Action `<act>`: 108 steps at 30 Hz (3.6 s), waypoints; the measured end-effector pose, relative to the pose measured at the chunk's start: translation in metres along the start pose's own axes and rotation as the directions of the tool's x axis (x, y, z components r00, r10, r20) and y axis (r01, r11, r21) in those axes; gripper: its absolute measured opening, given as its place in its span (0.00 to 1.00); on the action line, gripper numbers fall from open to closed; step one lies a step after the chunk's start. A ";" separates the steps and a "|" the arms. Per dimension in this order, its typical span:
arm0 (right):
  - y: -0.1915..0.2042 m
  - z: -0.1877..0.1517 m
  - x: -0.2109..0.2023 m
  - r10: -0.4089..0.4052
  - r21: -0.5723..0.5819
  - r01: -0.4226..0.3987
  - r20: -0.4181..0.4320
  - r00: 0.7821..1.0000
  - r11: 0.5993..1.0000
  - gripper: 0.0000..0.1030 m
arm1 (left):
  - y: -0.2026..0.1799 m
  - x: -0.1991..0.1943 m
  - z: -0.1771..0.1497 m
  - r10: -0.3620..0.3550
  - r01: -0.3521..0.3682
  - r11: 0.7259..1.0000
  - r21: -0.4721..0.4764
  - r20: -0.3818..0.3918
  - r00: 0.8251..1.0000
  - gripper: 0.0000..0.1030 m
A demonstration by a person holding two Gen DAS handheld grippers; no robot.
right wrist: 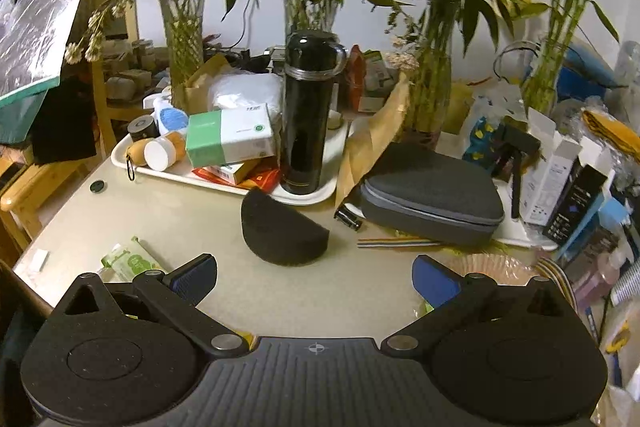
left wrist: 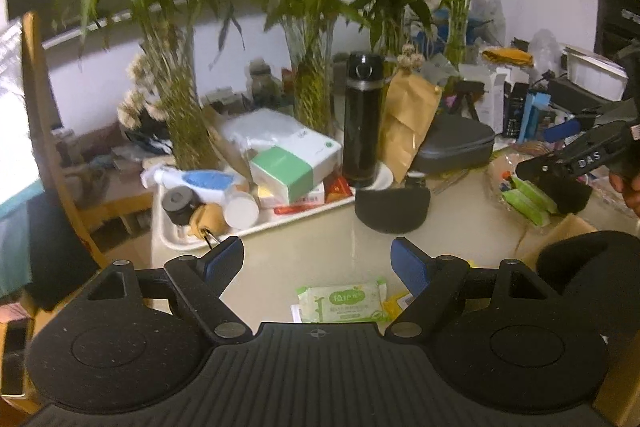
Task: Organize soft objects
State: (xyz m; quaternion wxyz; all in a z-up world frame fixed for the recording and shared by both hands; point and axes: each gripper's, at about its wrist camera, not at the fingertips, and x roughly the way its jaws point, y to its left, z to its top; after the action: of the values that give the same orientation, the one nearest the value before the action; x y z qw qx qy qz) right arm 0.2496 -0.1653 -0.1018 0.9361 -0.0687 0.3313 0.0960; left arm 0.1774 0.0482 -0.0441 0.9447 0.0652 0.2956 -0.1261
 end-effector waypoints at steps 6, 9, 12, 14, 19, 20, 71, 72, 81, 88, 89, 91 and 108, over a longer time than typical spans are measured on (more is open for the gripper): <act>0.001 0.006 0.013 0.017 -0.029 -0.017 -0.014 1.000 0.999 1.00 | 0.021 0.044 -0.005 -0.051 0.049 0.998 -0.030 -0.100 0.994 0.79; -0.001 0.007 0.020 0.016 -0.040 -0.017 -0.024 1.000 0.999 1.00 | 0.029 0.059 -0.008 -0.068 0.062 0.996 -0.058 -0.123 0.990 0.79; -0.005 0.008 0.030 0.007 -0.039 -0.009 -0.042 0.999 0.999 1.00 | 0.039 0.072 -0.012 -0.083 0.071 0.993 -0.091 -0.143 0.986 0.78; -0.008 0.008 0.034 0.004 -0.032 -0.006 -0.053 0.999 0.999 1.00 | 0.042 0.080 -0.012 -0.089 0.074 0.992 -0.097 -0.160 0.983 0.78; -0.014 0.008 0.045 -0.003 -0.022 0.001 -0.076 0.997 1.000 1.00 | 0.046 0.095 -0.012 -0.103 0.086 0.991 -0.101 -0.182 0.978 0.78; -0.015 0.008 0.047 -0.005 -0.023 0.004 -0.079 0.997 1.000 1.00 | 0.046 0.097 -0.012 -0.105 0.088 0.991 -0.099 -0.188 0.977 0.78; -0.023 0.015 0.063 -0.032 0.020 0.035 -0.108 0.994 0.999 1.00 | 0.006 0.212 -0.035 -0.254 0.382 0.884 0.269 -0.409 0.876 0.59; -0.024 0.014 0.064 -0.035 0.020 0.037 -0.110 0.993 0.999 1.00 | 0.006 0.211 -0.037 -0.258 0.393 0.876 0.280 -0.418 0.871 0.59; -0.024 0.012 0.066 -0.054 0.017 0.057 -0.118 0.992 0.998 1.00 | 0.014 0.206 -0.038 -0.253 0.388 0.893 0.228 -0.458 0.852 0.47; -0.019 0.011 0.068 -0.054 -0.012 0.053 -0.110 0.992 0.999 1.00 | 0.017 0.185 -0.019 -0.162 0.251 0.947 0.198 -0.381 0.910 0.46; -0.017 0.011 0.068 -0.054 -0.019 0.052 -0.110 0.992 0.998 1.00 | 0.017 0.181 -0.015 -0.141 0.224 0.956 0.191 -0.369 0.919 0.46; -0.016 0.012 0.068 -0.051 -0.031 0.048 -0.102 0.993 0.998 1.00 | 0.018 0.170 -0.006 -0.112 0.176 0.970 0.166 -0.337 0.935 0.46; -0.013 0.016 0.083 0.059 -0.018 -0.059 -0.041 0.997 0.998 1.00 | 0.020 0.078 0.017 -0.048 0.040 0.994 -0.099 -0.080 0.996 0.46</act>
State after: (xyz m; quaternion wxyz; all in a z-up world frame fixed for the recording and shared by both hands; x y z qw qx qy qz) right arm 0.3259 -0.1640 -0.1414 0.9253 -0.0696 0.3511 0.1253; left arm 0.2540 0.0484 -0.0737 0.9307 0.0177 0.3416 -0.1298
